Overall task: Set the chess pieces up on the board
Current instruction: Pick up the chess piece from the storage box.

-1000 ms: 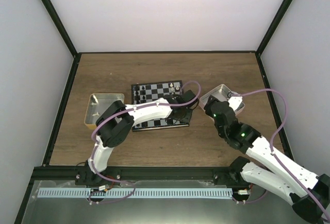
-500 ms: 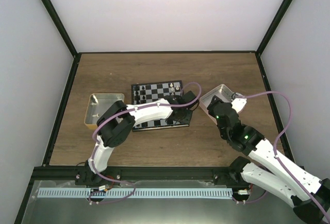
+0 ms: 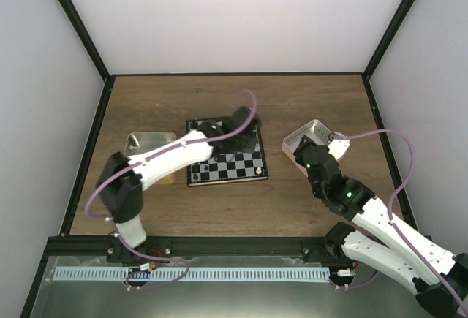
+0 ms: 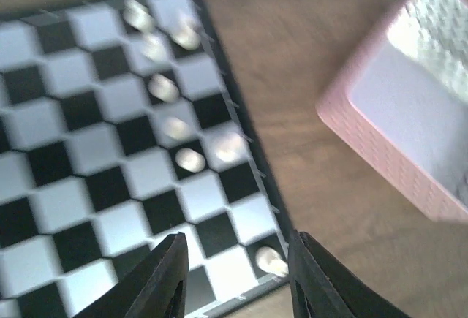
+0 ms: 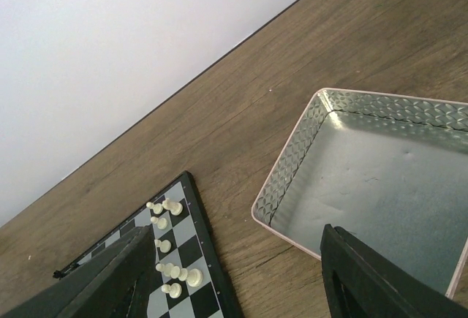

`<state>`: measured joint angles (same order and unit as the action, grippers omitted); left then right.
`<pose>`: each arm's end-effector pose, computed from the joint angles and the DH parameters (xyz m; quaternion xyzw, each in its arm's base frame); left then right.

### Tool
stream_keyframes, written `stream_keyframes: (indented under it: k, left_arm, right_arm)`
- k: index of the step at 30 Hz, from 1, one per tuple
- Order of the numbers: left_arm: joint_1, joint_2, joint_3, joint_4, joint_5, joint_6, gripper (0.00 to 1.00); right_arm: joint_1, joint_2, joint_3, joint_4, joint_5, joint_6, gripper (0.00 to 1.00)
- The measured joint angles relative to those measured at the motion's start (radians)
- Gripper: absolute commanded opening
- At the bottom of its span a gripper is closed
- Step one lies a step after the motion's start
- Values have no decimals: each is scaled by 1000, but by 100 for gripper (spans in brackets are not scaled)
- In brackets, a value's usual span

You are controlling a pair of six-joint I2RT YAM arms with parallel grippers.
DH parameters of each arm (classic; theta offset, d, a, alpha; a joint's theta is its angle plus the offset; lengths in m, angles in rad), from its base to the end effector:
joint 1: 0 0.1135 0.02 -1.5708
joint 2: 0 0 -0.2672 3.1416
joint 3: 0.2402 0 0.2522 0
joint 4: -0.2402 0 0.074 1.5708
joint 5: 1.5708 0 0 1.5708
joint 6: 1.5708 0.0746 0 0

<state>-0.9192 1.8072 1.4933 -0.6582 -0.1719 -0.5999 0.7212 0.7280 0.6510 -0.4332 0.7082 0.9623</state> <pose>0.2632 -0.3240 0.2329 0.1264 0.9439 -0.1428 0.2695 0.1698 0.0847 0.2685 0.2714 0.7822 0.1546 0.5391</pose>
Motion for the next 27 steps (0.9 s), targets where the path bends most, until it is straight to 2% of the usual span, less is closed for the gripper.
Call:
stream_keyframes:
  k: [3, 5, 11, 16, 22, 27]
  left_arm:
    - [71, -118, -64, 19, -50, -15, 41]
    - [169, -175, -120, 39, -82, -32, 41]
    - [427, -343, -425, 129, -116, -124, 45]
    - [565, -448, -620, 200, -107, -221, 48]
    - [699, -497, -751, 320, 3, -292, 49]
    - [774, -456, -796, 399, 122, -346, 42]
  right_arm:
    - [0, 5, 0, 6, 0, 0, 63]
    - [0, 15, 0, 15, 0, 0, 64]
    - [0, 53, 0, 31, -12, -1, 64]
    - [0, 85, 0, 48, -29, -2, 64]
    - [0, 104, 0, 62, -43, -4, 64]
    - [0, 110, 0, 69, -54, -4, 64]
